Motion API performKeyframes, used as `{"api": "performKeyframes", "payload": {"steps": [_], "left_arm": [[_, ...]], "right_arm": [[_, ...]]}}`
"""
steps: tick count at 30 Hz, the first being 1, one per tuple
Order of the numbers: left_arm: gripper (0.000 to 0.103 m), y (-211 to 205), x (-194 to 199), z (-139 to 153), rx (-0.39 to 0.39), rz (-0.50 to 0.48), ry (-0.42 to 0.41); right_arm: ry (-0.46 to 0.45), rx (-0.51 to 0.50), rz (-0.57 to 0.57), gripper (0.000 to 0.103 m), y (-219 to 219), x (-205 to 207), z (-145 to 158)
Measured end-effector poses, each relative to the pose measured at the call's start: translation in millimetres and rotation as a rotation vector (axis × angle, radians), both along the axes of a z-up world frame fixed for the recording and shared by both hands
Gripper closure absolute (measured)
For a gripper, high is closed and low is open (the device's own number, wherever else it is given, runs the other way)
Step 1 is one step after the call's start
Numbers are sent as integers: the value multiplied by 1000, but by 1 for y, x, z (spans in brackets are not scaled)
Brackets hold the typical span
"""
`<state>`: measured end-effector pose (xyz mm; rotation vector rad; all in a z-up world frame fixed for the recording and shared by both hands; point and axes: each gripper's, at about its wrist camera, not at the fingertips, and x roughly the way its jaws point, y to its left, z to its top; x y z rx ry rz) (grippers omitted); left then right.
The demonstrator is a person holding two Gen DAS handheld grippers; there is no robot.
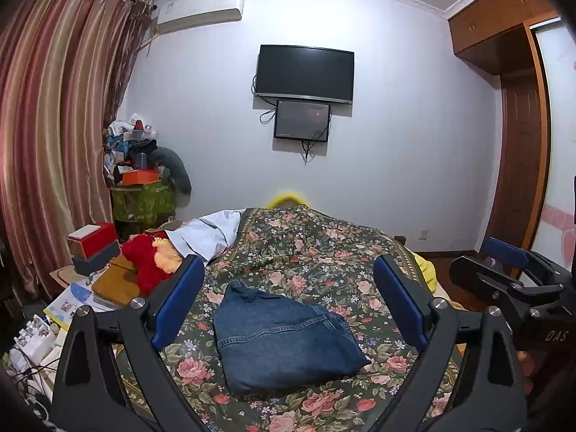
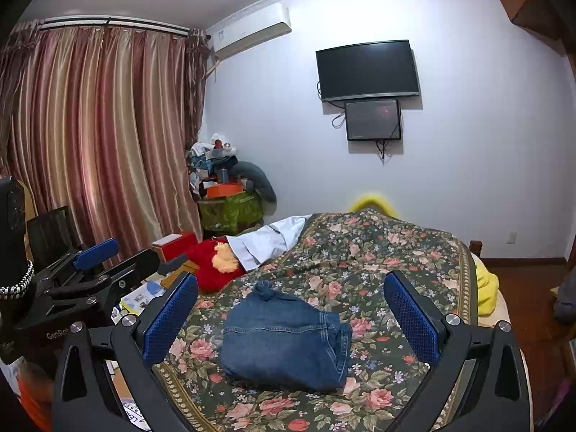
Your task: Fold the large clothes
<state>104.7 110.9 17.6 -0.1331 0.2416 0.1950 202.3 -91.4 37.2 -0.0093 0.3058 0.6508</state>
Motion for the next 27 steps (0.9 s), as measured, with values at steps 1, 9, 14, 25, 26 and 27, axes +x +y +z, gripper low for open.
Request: {"api": "performKeyframes", "payload": {"steps": [1, 9, 14, 25, 26, 27], "left_arm": [[7, 1, 0, 0, -1, 2, 1], [7, 6, -1, -1, -12, 0, 0], [7, 8, -2, 0, -22, -16, -4], [7, 9, -2, 1, -17, -22, -2], [7, 9, -2, 1, -14, -25, -2], [7, 8, -2, 0, -11, -26, -1]], "right_arm": [[-1, -1, 0, 0, 0, 0, 0], [-1, 0, -2, 0, 1, 0, 0], [-8, 6, -8, 0, -1, -2, 3], [-11, 11, -11, 0, -3, -2, 2], [-12, 8, -10, 0, -4, -2, 2], [-12, 8, -11, 0, -4, -2, 2]]}}
